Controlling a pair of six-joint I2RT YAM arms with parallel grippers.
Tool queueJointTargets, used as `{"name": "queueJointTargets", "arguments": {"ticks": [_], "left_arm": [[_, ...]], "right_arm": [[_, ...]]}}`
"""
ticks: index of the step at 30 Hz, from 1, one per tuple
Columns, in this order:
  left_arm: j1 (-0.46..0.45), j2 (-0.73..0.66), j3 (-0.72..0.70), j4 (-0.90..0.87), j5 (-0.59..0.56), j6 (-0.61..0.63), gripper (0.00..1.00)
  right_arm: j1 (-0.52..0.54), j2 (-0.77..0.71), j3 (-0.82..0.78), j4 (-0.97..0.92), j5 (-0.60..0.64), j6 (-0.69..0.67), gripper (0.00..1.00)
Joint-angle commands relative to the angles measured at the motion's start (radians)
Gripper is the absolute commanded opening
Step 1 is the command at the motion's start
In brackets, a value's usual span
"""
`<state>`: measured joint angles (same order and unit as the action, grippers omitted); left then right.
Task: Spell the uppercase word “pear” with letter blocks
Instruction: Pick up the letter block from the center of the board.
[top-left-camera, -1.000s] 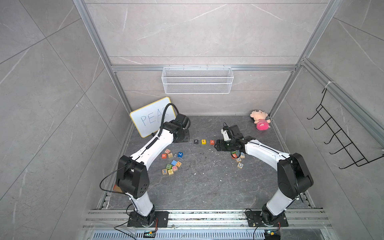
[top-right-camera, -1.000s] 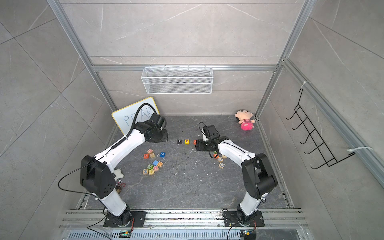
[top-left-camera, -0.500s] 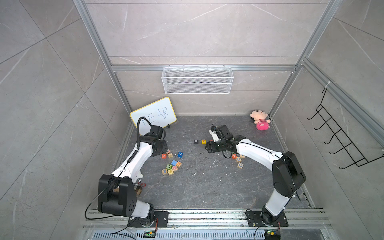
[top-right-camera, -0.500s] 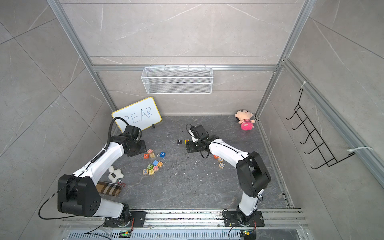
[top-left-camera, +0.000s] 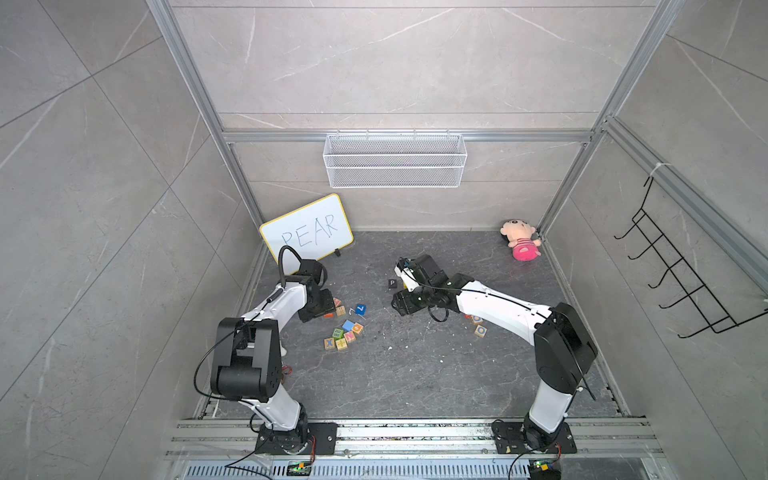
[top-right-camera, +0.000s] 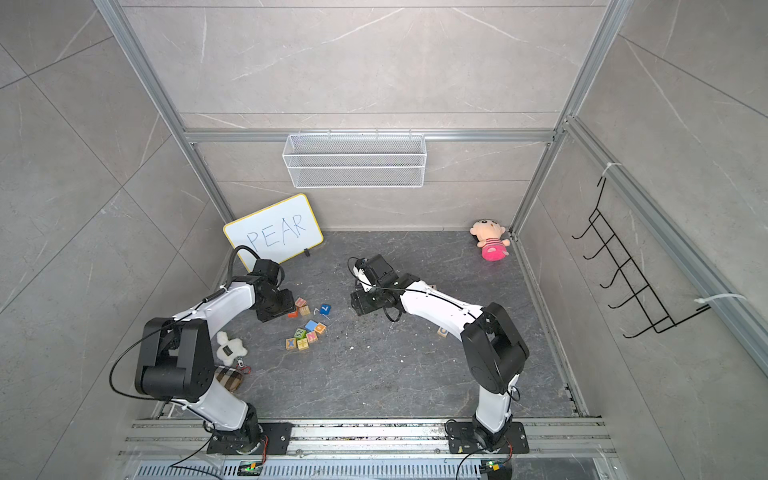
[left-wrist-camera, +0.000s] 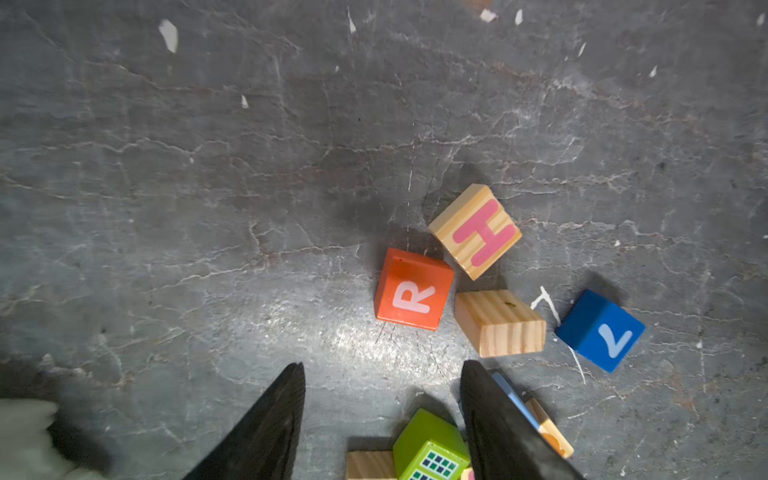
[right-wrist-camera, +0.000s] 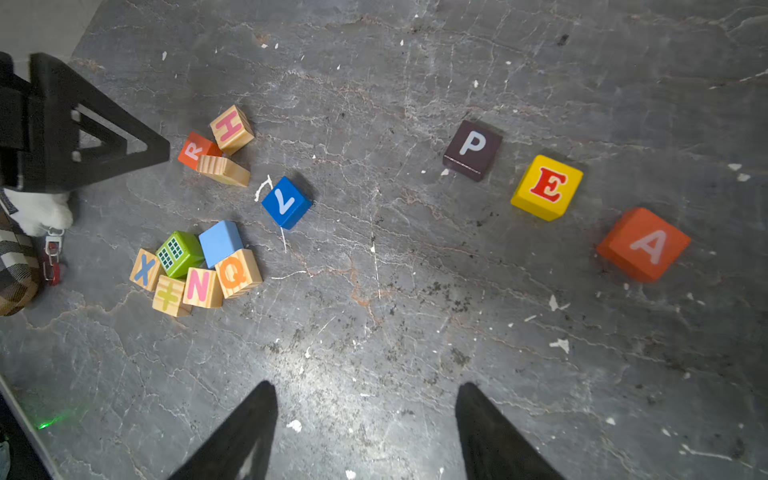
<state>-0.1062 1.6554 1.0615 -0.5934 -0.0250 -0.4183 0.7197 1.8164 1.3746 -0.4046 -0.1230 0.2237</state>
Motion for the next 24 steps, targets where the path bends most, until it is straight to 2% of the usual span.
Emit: {"name": "queueJointTargets", "arguments": {"ticks": [1, 7, 10, 13, 17, 24], "left_arm": [[0.000, 0.033, 0.034, 0.028, 0.038, 0.006, 0.63], [-0.002, 0.102, 0.056, 0.031, 0.034, 0.007, 0.64], [-0.003, 0.118, 0.058, 0.033, 0.030, 0.009, 0.64], [-0.003, 0.133, 0.064, 0.037, 0.030, 0.016, 0.63], [-0.004, 0.151, 0.072, 0.041, 0.026, 0.022, 0.63], [-0.004, 0.191, 0.093, 0.034, -0.002, 0.031, 0.59]], "right_arm": [[0.001, 0.011, 0.016, -0.029, 0.015, -0.022, 0.71], [-0.001, 0.008, 0.011, -0.029, 0.009, -0.028, 0.71], [0.002, -0.002, -0.004, -0.003, -0.055, -0.053, 0.71], [0.014, -0.007, -0.024, 0.038, -0.176, -0.108, 0.72], [0.052, 0.036, 0.014, 0.015, -0.255, -0.160, 0.71], [0.097, 0.103, 0.066, 0.038, -0.296, -0.144, 0.71]]}}
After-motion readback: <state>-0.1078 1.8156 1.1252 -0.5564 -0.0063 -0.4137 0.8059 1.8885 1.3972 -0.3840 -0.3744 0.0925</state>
